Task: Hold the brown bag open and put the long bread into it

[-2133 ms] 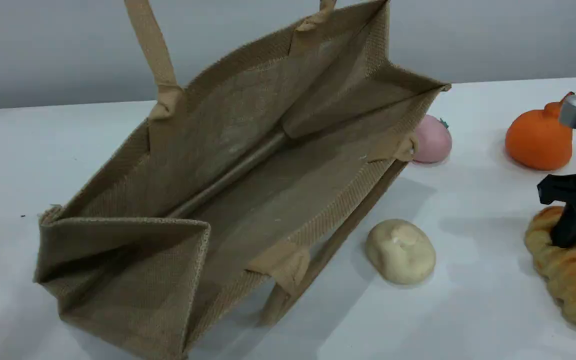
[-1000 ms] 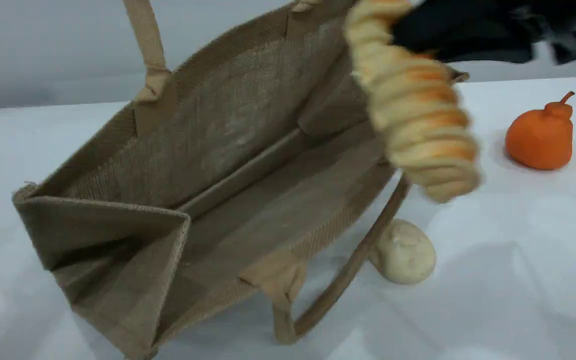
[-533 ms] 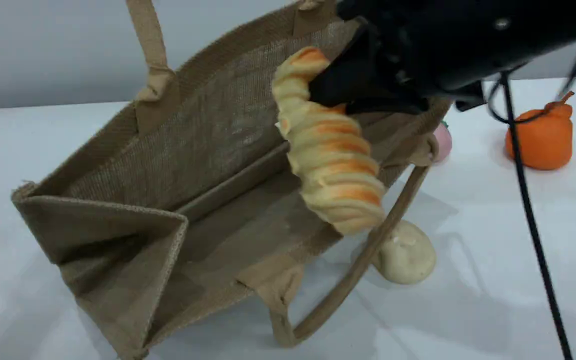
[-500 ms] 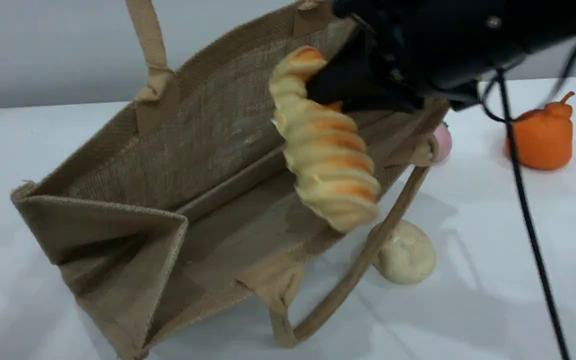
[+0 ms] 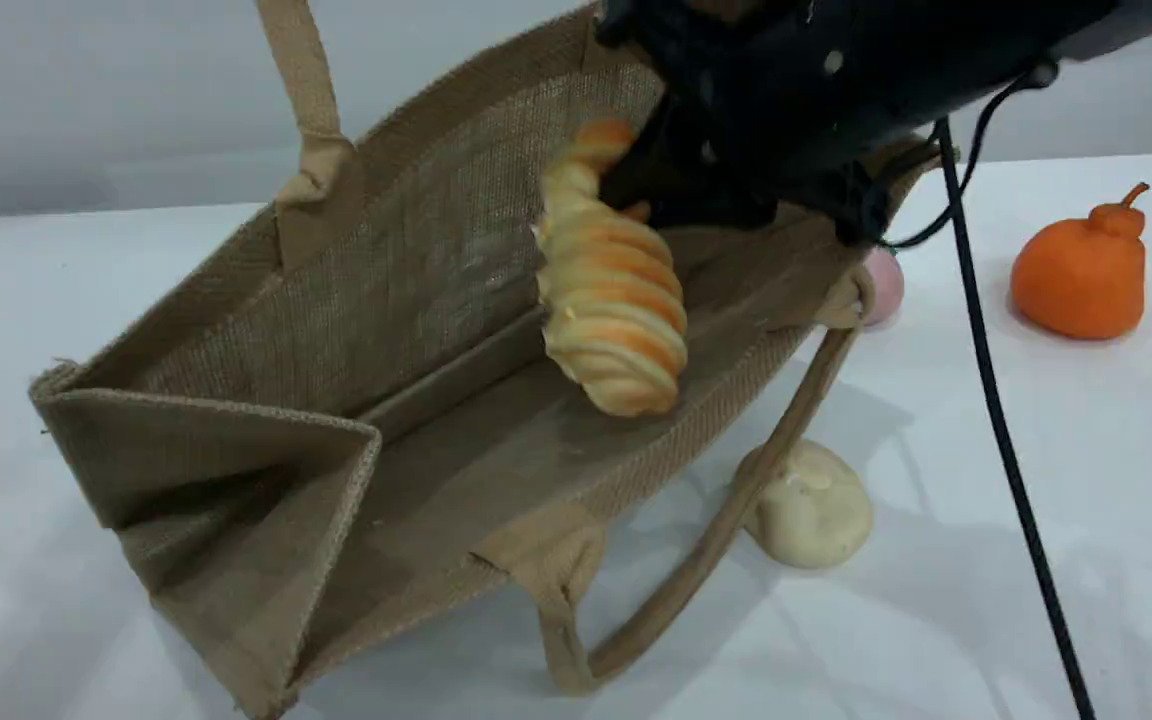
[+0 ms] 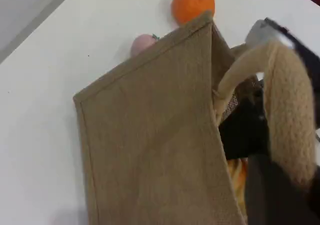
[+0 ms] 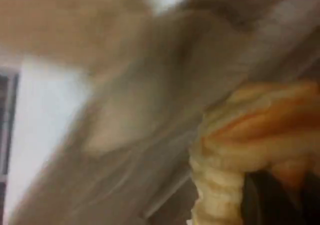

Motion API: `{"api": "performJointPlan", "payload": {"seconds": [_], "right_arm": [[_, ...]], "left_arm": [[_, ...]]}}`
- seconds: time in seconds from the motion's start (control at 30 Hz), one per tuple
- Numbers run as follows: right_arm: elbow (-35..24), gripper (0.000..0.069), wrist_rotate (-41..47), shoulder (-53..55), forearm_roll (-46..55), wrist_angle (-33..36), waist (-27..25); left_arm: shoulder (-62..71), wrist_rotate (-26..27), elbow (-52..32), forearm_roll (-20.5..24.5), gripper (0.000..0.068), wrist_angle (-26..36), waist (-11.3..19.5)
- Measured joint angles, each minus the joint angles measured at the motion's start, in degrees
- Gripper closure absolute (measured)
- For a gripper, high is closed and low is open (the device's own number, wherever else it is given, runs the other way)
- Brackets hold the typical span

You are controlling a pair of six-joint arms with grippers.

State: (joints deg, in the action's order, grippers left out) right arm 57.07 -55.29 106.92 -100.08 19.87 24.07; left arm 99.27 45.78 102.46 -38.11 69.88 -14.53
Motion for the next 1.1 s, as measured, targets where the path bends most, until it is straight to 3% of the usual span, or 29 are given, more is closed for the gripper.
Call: {"api": "performJointPlan", "payload": {"seconds": [0.2,0.37,0.47,0.67,0.73,0.93,1.1], "right_arm": [[0.57,0.0645,-1.48,0.09,0.05,-3.45,2.33],[2.02,0.0613,-4.02,0.04,0.1,-1.64,2.81],[2.83,0.0546,-5.38,0.04,0.16,0.55,2.81],[3.43,0.0289,-8.0,-0.01,0.21,3.9,2.81],[3.43,0.0234,-8.31,-0.22,0.21,5.51,2.81],[3.38,0.0197,-8.33,-1.87,2.39,7.9,2.68],[3.33,0.0197,-8.07,-1.87,7.04,4.18,2.68]], "left_arm": [[0.0,-0.06,0.0,0.0,0.06,0.06,0.0],[0.0,-0.21,0.0,-0.07,0.06,0.06,0.0],[0.0,-0.21,0.0,-0.07,0.06,0.06,0.0],[0.0,-0.25,0.0,-0.02,0.06,0.0,0.0],[0.0,-0.32,0.0,0.36,0.06,0.0,0.0],[0.0,-0.46,0.0,0.54,0.06,0.0,0.0],[0.0,-0.88,0.0,0.6,0.06,0.11,0.0]]}}
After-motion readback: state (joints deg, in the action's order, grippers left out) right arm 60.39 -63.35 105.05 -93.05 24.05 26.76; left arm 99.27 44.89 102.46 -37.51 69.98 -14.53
